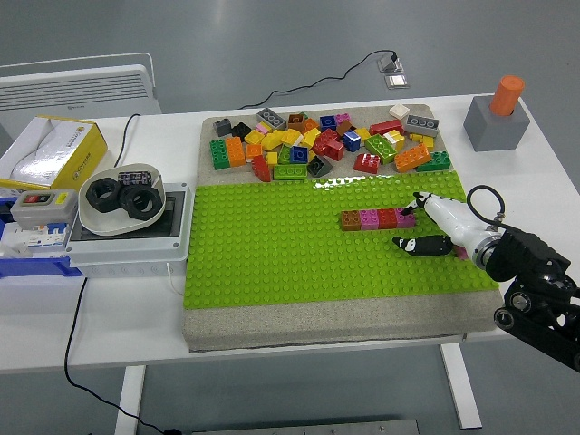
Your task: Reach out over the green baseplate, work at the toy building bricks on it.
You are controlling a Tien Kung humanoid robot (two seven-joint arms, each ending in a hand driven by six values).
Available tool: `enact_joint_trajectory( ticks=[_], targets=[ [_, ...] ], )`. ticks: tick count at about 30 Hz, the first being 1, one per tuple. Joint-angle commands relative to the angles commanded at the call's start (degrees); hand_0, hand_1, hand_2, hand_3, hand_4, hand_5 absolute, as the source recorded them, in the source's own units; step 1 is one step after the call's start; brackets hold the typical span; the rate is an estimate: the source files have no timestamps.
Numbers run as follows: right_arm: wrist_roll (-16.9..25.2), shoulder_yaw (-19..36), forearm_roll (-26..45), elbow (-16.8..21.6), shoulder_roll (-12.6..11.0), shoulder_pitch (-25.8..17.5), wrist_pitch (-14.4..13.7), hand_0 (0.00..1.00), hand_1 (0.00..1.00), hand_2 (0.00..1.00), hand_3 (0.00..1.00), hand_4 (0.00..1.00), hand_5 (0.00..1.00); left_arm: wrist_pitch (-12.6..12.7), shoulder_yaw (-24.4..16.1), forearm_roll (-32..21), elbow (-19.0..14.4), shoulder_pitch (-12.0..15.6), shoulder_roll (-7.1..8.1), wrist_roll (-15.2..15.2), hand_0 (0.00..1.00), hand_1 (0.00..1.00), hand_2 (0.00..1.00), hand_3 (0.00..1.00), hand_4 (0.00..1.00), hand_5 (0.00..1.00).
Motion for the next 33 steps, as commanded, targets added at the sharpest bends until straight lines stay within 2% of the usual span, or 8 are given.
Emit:
enact_joint_trajectory(
  ticks=[11, 14, 19, 20, 25, 26, 27, 33],
  targets=[
    [0.6, 4.9, 1.4, 4.4, -2.0, -0.7, -0.8, 0.95, 0.95, 0.964, 0.687, 0.732, 0.542, -0.1, 0.2, -0.4, 0.1, 0.0, 0.06, -0.1, 0.641, 0.633, 0.785, 0.998, 0.998, 0.998],
    [0.9, 7.0, 1.9, 5.1, -2.7, -1.9, -1.2, 0.945, 0.936, 0.944, 0.687, 0.73, 0.496, -0.1, 0.3, -0.5, 0.1, 0.0, 0.05, -0.1, 0.641, 0.633, 0.785, 0.998, 0.998, 0.998],
    [0.1, 10.9, 2.1, 6.6, -4.7, -5.3, -0.8, 0.945, 0.936, 0.944, 0.687, 0.73, 0.496, -0.1, 0.4, -0.6, 0.1, 0.0, 0.03, -0.2, 0.641, 0.633, 0.785, 0.998, 0.998, 0.998],
    [-1.0, 11.8, 2.0, 7.7, -5.5, -6.1, 0.0, 0.939, 0.921, 0.914, 0.683, 0.753, 0.245, 0.0, 0.5, -0.7, 0.1, 0.0, 0.02, -0.3, 0.641, 0.634, 0.785, 0.998, 0.998, 0.998],
    [-6.4, 14.9, -0.6, 13.3, -9.2, -8.0, 3.9, 0.939, 0.921, 0.914, 0.683, 0.753, 0.245, 0.1, 0.5, -0.9, 0.1, 0.0, 0.0, -0.4, 0.641, 0.634, 0.785, 0.998, 0.998, 0.998],
    [-7.0, 15.2, -0.9, 14.5, -9.7, -8.0, 4.3, 0.926, 0.895, 0.903, 0.666, 0.745, 0.179, 0.1, 0.6, -0.8, 0.1, 0.0, 0.01, -0.5, 0.64, 0.63, 0.778, 0.998, 0.998, 0.998],
    [-7.3, 15.4, -0.8, 15.2, -10.0, -8.0, 4.5, 0.926, 0.895, 0.903, 0.666, 0.745, 0.179, 0.2, 0.6, -0.6, 0.1, 0.0, 0.02, -0.9, 0.64, 0.63, 0.778, 0.998, 0.998, 0.998],
    [-4.2, 17.1, 1.7, 13.6, -8.5, -9.8, 1.7, 0.897, 0.869, 0.868, 0.663, 0.761, 0.218, 0.8, 1.1, 0.1, 0.1, -0.1, -0.03, -2.6, 0.636, 0.623, 0.769, 0.998, 0.998, 0.998]
  ],
)
